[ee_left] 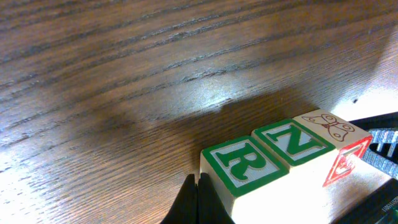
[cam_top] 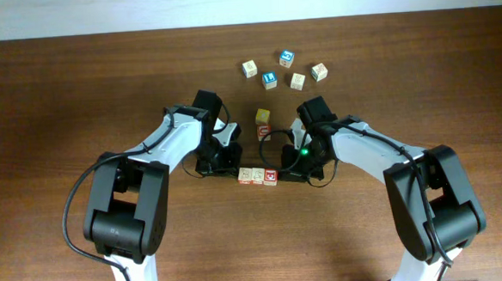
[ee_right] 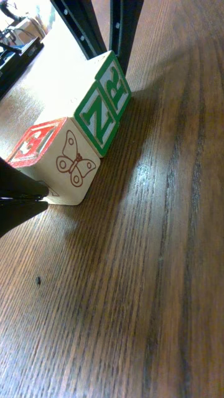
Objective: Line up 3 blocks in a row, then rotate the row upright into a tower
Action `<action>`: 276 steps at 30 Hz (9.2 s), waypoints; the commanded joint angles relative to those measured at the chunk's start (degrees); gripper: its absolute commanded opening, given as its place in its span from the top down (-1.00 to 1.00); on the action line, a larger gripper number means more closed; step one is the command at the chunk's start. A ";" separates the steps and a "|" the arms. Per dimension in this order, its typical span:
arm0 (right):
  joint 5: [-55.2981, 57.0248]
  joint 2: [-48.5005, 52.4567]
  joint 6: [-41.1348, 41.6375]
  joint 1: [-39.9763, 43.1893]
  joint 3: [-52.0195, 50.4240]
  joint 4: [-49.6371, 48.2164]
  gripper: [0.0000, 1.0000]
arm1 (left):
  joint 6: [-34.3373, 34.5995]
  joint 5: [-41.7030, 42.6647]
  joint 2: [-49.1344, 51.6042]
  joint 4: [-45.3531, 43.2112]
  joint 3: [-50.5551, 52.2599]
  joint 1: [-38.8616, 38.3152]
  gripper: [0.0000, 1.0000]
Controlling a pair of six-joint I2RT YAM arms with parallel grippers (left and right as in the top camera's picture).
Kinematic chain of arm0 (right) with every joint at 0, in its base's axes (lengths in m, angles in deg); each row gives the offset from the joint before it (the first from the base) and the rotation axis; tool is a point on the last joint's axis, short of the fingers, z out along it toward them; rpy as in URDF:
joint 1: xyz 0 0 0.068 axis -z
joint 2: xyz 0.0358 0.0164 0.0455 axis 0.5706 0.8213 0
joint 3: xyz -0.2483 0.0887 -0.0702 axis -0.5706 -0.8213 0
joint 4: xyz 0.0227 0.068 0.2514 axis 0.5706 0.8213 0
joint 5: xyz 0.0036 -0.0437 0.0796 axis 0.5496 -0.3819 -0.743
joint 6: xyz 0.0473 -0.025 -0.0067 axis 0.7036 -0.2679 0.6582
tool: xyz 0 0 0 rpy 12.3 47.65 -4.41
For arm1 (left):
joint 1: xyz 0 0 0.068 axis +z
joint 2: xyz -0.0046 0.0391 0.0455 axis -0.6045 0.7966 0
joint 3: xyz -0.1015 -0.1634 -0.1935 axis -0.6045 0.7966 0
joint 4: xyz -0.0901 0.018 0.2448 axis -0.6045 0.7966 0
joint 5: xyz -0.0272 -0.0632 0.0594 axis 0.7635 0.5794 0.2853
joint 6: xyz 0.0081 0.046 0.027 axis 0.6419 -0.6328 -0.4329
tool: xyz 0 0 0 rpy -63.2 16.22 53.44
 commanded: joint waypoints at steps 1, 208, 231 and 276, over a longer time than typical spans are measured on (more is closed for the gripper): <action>-2.34 0.00 -0.37 -0.37 -0.50 -0.39 0.91 | -1.16 1.88 -1.20 -0.50 0.57 0.09 1.00; 13.90 3.15 5.22 -6.05 9.99 16.76 0.66 | 2.56 -7.17 -1.20 -4.39 0.55 -2.56 1.00; 13.90 3.15 5.64 -8.50 10.19 14.03 0.70 | 2.56 -7.17 -1.20 -4.39 0.55 -2.56 1.00; 20.76 3.15 6.93 -14.73 14.56 19.04 0.92 | 6.88 -7.17 -1.20 -0.92 0.55 -2.56 1.00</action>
